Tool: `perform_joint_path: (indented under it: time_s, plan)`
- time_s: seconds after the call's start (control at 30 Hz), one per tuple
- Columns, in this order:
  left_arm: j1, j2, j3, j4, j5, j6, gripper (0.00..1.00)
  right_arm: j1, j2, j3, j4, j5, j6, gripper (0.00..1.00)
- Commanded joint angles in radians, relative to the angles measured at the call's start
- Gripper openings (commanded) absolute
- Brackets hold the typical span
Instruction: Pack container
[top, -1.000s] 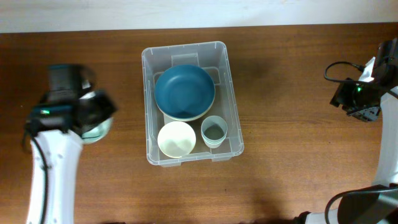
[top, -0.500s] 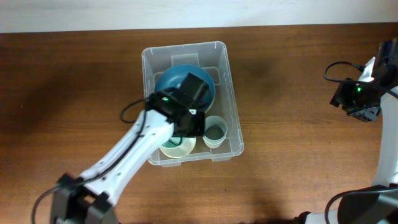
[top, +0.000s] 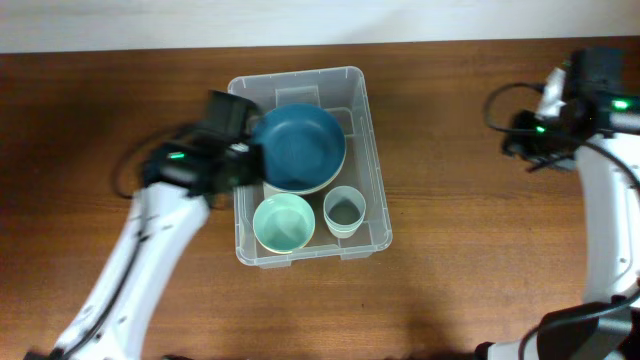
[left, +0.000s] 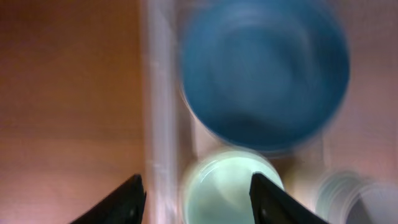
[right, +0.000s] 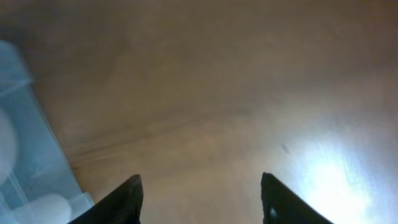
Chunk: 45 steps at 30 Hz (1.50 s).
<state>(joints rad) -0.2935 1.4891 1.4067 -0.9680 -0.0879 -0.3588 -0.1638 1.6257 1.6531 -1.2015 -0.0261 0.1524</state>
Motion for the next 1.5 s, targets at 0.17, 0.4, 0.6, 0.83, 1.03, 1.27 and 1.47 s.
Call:
perform_joint_path:
  time_s: [0.17, 0.4, 0.6, 0.83, 1.03, 1.27, 1.47]
  plan:
    - [0.319, 0.024, 0.019, 0.138, -0.04, 0.111, 0.99, 0.254, 0.003, 0.017, 0.267, 0.141, -0.017, 0.99]
    - [0.353, -0.043, 0.022, 0.072, -0.014, 0.138, 0.99, 0.262, -0.056, 0.017, 0.205, 0.117, -0.058, 0.99]
    - [0.34, -0.312, -0.092, 0.036, -0.013, 0.175, 0.99, 0.263, -0.276, -0.152, 0.244, 0.151, 0.042, 0.99]
    - [0.307, -0.916, -0.542, 0.198, 0.004, 0.201, 0.99, 0.336, -0.828, -0.786, 0.488, 0.249, 0.059, 0.99]
    - [0.307, -1.128, -0.643, 0.103, 0.005, 0.189, 0.99, 0.34, -1.067, -1.006, 0.491, 0.244, 0.059, 0.99]
    - [0.307, -1.128, -0.643, -0.078, 0.005, 0.189, 0.99, 0.34, -1.059, -1.043, 0.459, 0.244, 0.059, 0.99]
    - [0.307, -1.128, -0.643, -0.177, 0.005, 0.189, 0.99, 0.34, -1.044, -1.043, 0.455, 0.244, 0.059, 0.99]
